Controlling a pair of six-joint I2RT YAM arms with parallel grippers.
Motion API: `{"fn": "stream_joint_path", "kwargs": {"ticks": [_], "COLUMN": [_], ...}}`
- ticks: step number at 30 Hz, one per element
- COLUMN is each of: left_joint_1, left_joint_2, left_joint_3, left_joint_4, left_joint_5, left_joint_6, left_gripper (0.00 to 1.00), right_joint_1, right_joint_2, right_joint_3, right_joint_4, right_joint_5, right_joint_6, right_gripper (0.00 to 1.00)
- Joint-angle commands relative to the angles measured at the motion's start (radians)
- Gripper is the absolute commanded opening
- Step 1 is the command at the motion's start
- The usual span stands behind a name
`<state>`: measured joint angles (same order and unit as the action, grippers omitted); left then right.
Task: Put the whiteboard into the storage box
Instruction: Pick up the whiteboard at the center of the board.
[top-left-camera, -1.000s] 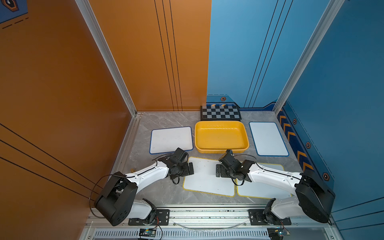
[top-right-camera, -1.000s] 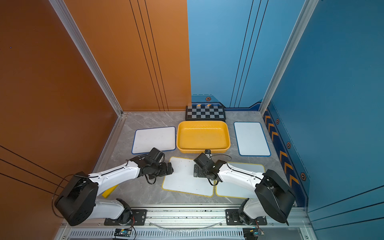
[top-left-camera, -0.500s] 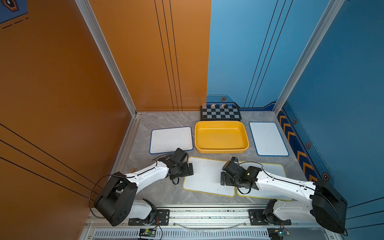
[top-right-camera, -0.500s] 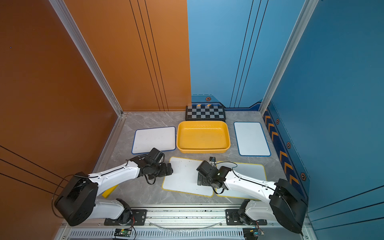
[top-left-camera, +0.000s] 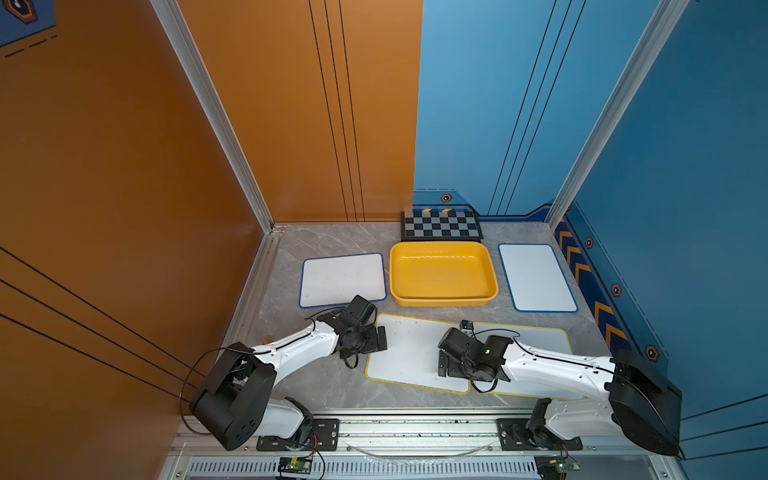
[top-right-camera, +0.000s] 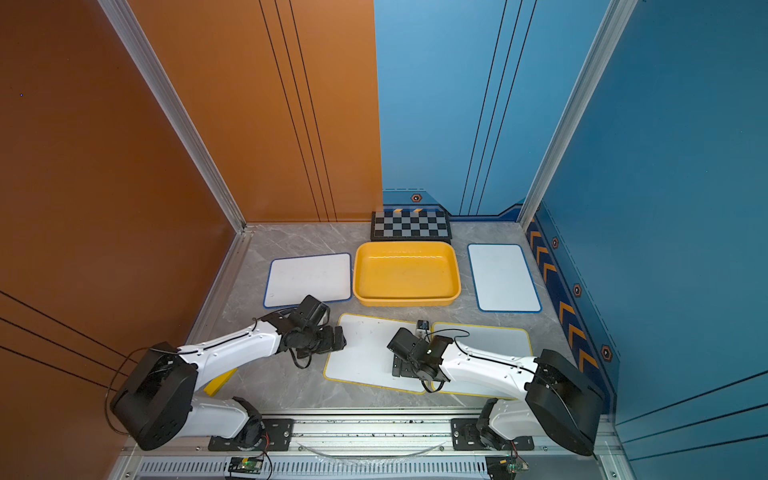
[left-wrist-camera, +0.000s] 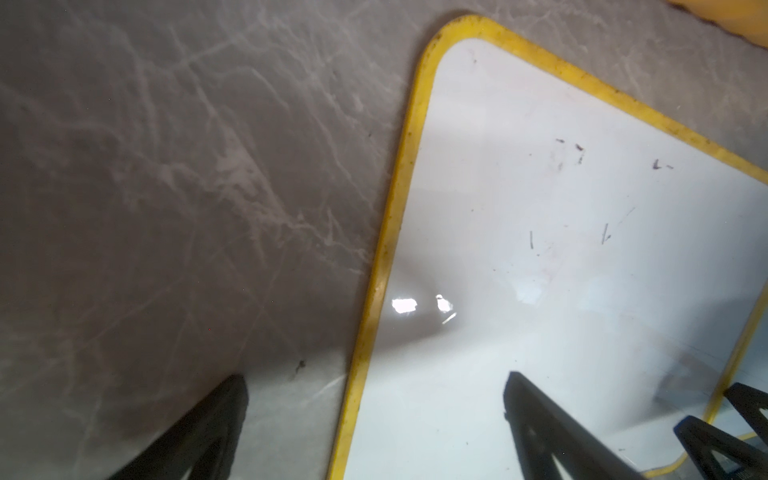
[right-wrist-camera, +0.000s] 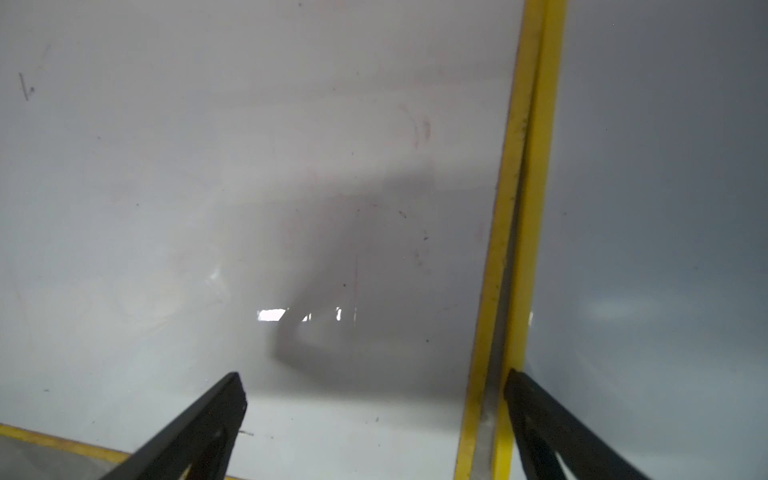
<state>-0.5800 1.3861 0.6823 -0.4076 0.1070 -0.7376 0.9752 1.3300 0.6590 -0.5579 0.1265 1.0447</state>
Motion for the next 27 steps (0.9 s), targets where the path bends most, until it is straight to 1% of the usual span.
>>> {"fn": "stream_joint_path", "kwargs": {"ticks": [1,13,20,27], "left_joint_1": [-0.003,0.001,0.009,0.025], "left_joint_2": [0.047,0.05,0.041,0.033], "left_joint_3": [-0.038,-0.057,-0.067,-0.082], "left_joint_4": [-0.096,-0.096,-0.096,-0.094], "left_joint_5": [0.013,0.011,0.023,0.071], "left_joint_6": [0.01,0.01,0.009,0.017], "left_gripper": [0.98,0.98,0.98,0.98], "right_joint_1": [0.005,0.024,0.027,0.008], "right_joint_2": [0.026,0.105,0.187,0.244], "right_joint_3": [0.002,0.048,0.058,0.093], "right_joint_4": [-0.012,-0.005,0.002,0.027], "right_joint_5": [-0.024,-0.055,-0.096,-0.095], "right_joint_6": [0.018,-0.007,-0.014,-0.044], "right_gripper": [1.0,1.0,1.0,1.0]}}
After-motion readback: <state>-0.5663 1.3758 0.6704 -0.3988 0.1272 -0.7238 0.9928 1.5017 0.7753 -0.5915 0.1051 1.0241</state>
